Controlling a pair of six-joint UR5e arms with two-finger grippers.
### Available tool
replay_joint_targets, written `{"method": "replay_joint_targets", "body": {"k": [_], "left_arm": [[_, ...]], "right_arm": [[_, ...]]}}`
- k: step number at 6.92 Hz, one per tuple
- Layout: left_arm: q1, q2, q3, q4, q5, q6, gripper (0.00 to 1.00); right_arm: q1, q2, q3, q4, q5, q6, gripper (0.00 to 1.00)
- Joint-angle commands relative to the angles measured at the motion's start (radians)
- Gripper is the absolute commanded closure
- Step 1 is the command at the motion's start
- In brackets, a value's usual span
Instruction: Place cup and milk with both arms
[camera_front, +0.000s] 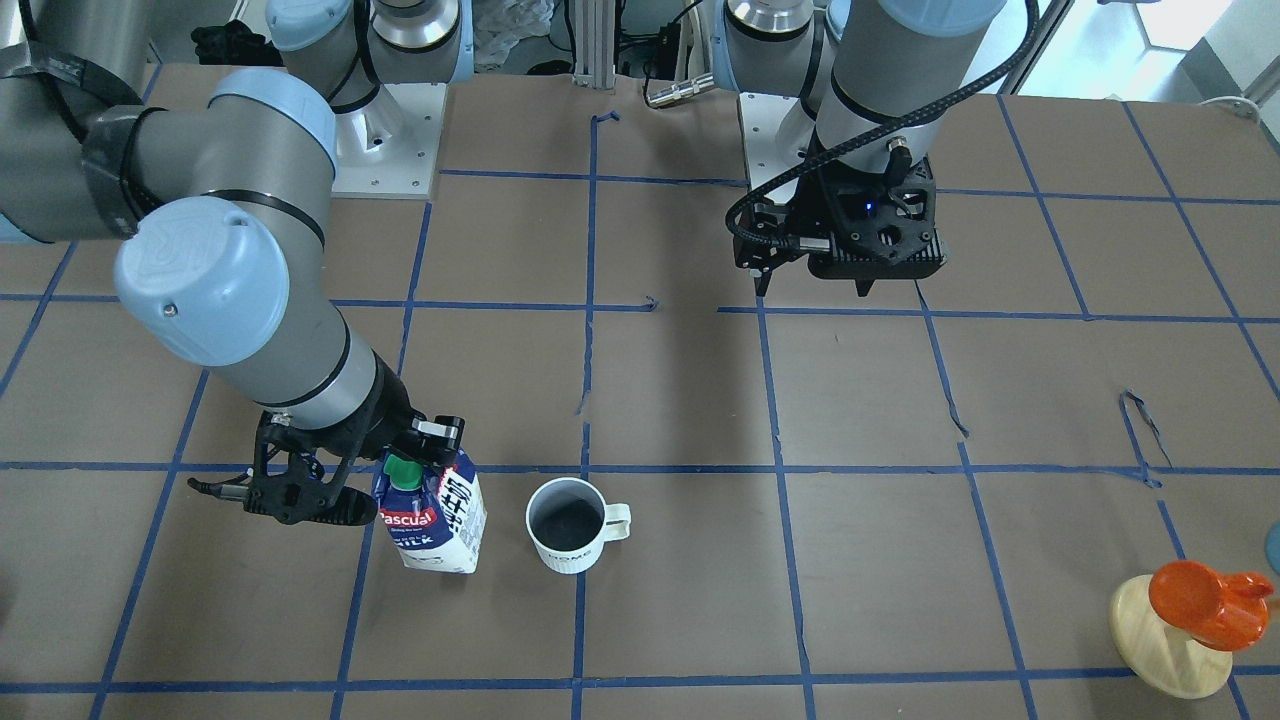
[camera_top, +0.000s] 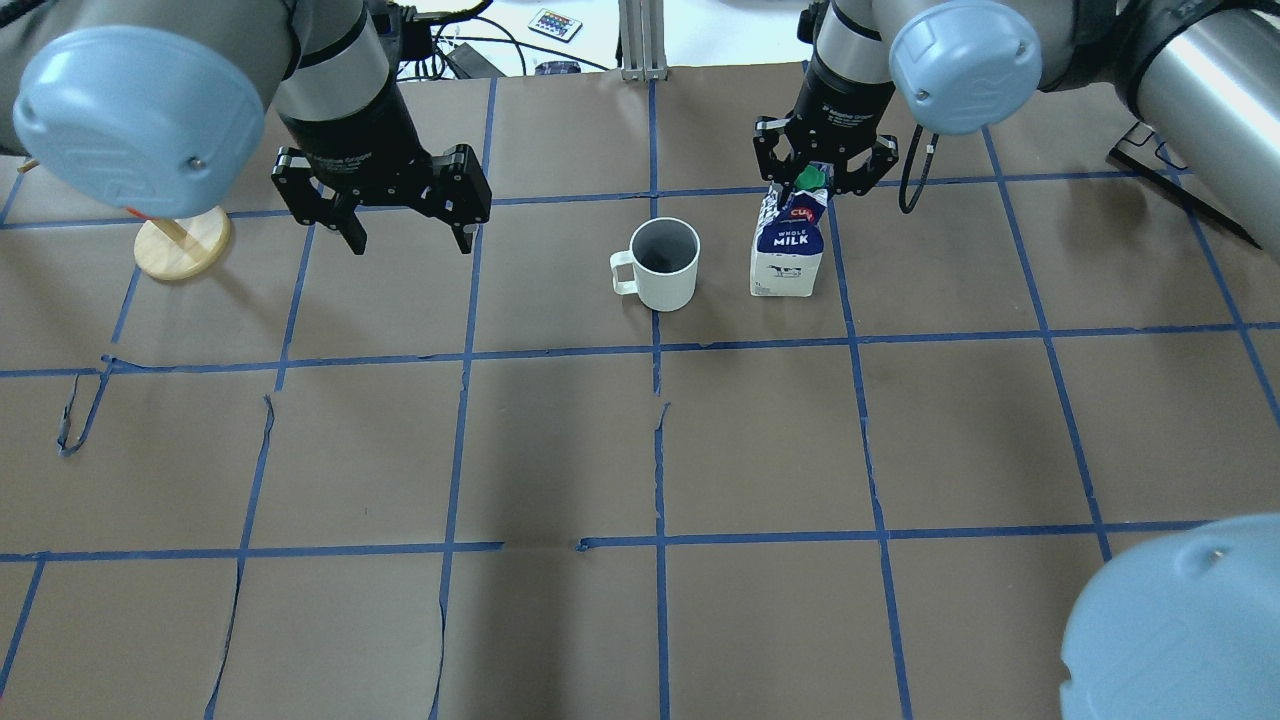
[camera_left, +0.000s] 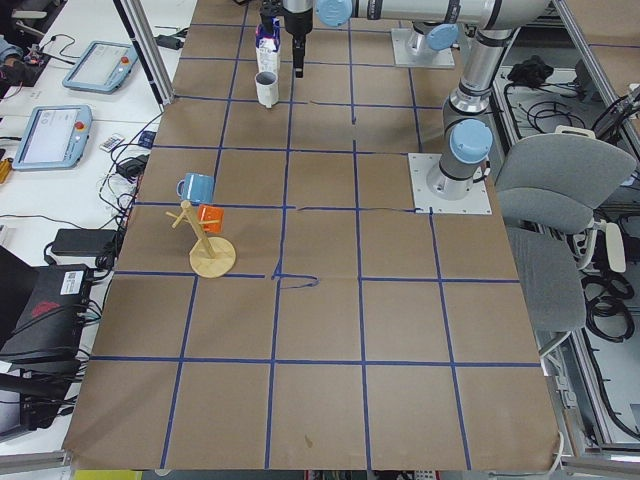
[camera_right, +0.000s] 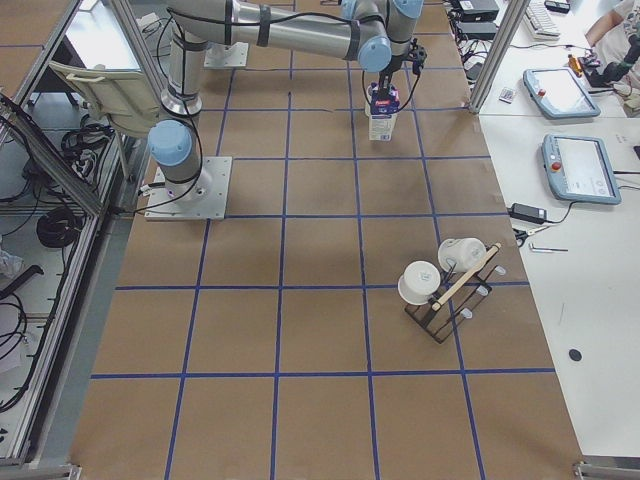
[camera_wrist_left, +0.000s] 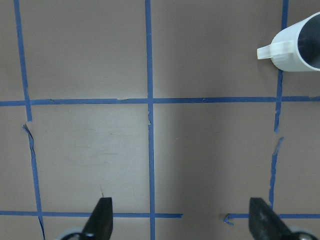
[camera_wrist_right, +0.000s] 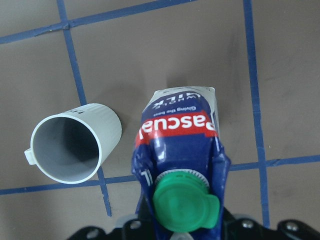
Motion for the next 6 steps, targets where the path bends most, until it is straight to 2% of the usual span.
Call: {"method": "replay_joint_targets", "body": {"k": [1, 4, 6], "left_arm": [[0.018, 0.058, -0.082, 0.076, 0.001, 0.011, 0.0], [0.064, 0.055, -0.077, 0.076, -0.009, 0.051, 0.0], [0.064, 0.049, -0.076, 0.076, -0.063, 0.051, 0.0]], "right_arm": [[0.016, 0.019, -0.007, -0.04, 0.006, 0.0, 0.7], [0.05, 0.039, -0.007, -0.067, 0.004, -0.011, 0.7], [0.05, 0.04, -0.007, -0.067, 0.006, -0.014, 0.68]]}}
